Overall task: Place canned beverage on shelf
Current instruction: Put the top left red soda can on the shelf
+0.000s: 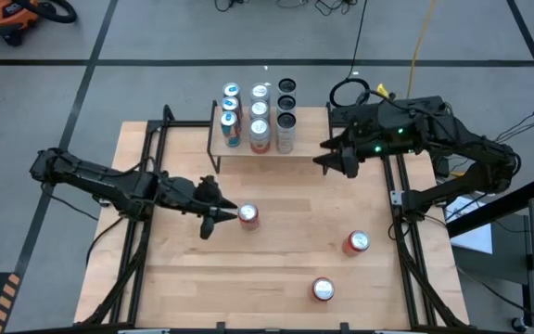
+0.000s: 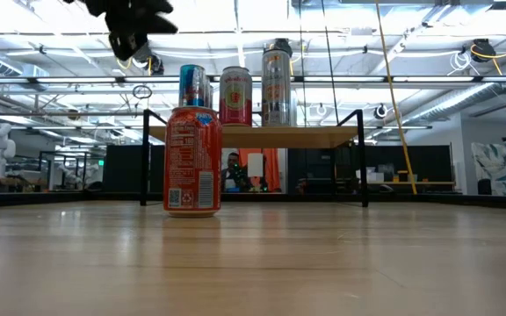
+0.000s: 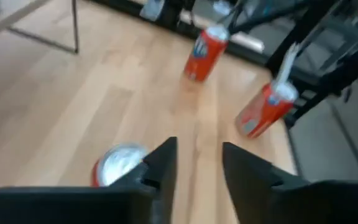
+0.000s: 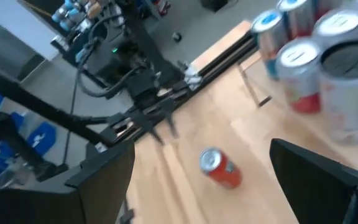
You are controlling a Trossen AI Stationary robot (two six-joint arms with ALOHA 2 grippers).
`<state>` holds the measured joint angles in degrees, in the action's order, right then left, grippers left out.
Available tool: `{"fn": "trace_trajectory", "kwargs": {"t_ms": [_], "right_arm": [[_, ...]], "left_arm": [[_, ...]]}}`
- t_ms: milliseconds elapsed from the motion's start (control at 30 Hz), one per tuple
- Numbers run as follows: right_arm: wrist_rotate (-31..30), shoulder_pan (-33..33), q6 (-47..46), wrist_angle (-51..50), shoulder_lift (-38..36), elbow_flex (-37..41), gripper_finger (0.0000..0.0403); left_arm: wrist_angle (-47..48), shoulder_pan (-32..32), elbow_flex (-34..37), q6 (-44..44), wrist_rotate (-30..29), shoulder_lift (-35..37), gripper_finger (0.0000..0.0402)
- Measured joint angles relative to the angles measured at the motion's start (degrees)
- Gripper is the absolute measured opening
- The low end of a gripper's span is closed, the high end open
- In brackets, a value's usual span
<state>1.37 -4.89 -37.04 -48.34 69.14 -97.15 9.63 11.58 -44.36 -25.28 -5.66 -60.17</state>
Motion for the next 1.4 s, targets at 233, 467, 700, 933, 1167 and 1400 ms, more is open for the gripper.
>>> {"fn": "trace_trajectory", "kwargs": {"t_ms": [233, 467, 700, 933, 1167, 1400], "right_arm": [[0.22, 4.12, -4.16, 0.06, 3.10, -0.01, 0.0352], [0.21, 7.18, -8.11, 0.06, 5.70, -0.01, 0.0352], [-1.50, 9.77, -9.31, -0.33, 6.26, 0.00, 0.0352], [-3.02, 9.99, -6.06, -0.48, 6.23, 0.01, 0.0352], [-3.04, 9.97, -1.76, -2.51, 6.23, 0.01, 0.0352], [-2.87, 9.97, 2.94, -5.09, 6.21, 0.01, 0.0352]], "left_arm": [[4.14, -0.19, 0.04, 5.72, -2.12, -2.40, 0.0272], [1.45, -0.68, 0.02, 9.51, -4.85, -6.82, 0.0356], [0.94, -1.47, 0.02, 10.86, -4.33, -11.91, 0.0371], [0.82, -1.43, 0.04, 10.67, -4.55, -15.12, 0.0371], [0.64, -1.50, 0.04, 10.71, -5.55, -17.38, 0.0371], [-3.79, -1.50, 0.04, 10.68, -5.61, -20.93, 0.0371]]}}
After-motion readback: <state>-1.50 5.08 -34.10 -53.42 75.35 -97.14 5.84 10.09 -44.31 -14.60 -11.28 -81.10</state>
